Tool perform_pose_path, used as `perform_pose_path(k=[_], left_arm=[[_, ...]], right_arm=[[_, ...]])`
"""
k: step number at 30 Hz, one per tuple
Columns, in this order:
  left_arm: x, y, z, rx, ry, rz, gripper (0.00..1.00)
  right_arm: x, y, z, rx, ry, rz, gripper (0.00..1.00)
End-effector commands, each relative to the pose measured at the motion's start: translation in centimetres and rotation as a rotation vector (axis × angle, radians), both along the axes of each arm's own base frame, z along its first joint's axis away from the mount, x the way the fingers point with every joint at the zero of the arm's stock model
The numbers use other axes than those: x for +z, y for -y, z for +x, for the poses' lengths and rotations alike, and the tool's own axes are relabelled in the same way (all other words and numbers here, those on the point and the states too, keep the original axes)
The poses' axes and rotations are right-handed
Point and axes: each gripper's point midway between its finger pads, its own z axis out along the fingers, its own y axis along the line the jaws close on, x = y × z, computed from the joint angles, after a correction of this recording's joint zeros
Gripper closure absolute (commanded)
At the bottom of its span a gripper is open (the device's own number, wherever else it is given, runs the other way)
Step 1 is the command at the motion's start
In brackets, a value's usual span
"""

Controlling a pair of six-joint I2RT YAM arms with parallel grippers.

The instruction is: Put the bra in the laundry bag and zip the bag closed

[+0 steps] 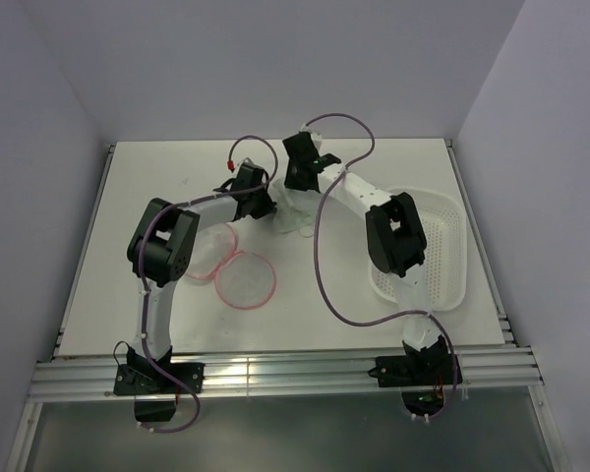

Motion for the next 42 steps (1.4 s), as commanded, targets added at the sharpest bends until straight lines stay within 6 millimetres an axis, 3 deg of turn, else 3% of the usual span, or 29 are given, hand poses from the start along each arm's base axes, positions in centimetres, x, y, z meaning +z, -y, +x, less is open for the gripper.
perform_pose_path(k=[1, 9, 15, 19, 21, 24, 30, 34, 38, 42], left_arm=[[0.3, 0.4, -1.5, -0.026, -0.023, 0.001, 1.0], [1.0, 0.2, -2.0, -0.019, -0.017, -0.011, 1.0], [6.3, -1.8, -2.1, 0.026, 0.089, 0.034, 1.0], [10.1, -1.6, -2.6, 0.024, 0.156, 0.014, 1.0], [10.9, -1.1, -2.6, 0.008, 0.176, 0.0, 0.99], [10.6, 0.5, -2.2, -0.048, 0.197, -0.052, 0.99], [6.9, 2.7, -1.4, -0.087, 0.16, -0.106, 1.0], [5.1, 3.3, -1.3, -0.096, 0.14, -0.133, 1.0], [4.4, 3.9, -1.0, -0.106, 0.134, -0.151, 1.0], [3.3, 3.7, -0.6, -0.097, 0.097, -0.113, 1.0]], right_arm=[[-1.2, -1.7, -1.1, 0.029, -0.018, 0.009, 0.79], [-5.4, -1.3, -3.9, 0.015, -0.084, -0.051, 0.79], [-6.3, -1.3, -4.3, 0.014, -0.096, -0.046, 0.79], [-5.4, -1.4, -3.8, 0.017, -0.088, -0.038, 0.79], [-5.3, -1.4, -3.7, 0.019, -0.092, -0.031, 0.79], [-4.9, -1.7, -3.7, 0.024, -0.094, -0.015, 0.8], [-4.6, -1.3, -3.5, 0.013, -0.122, 0.04, 0.8], [-4.1, -1.0, -3.5, 0.007, -0.129, 0.078, 0.8], [-2.7, -1.0, -3.5, 0.008, -0.121, 0.124, 0.8], [-0.8, 0.4, -3.7, -0.014, -0.094, 0.144, 0.8]])
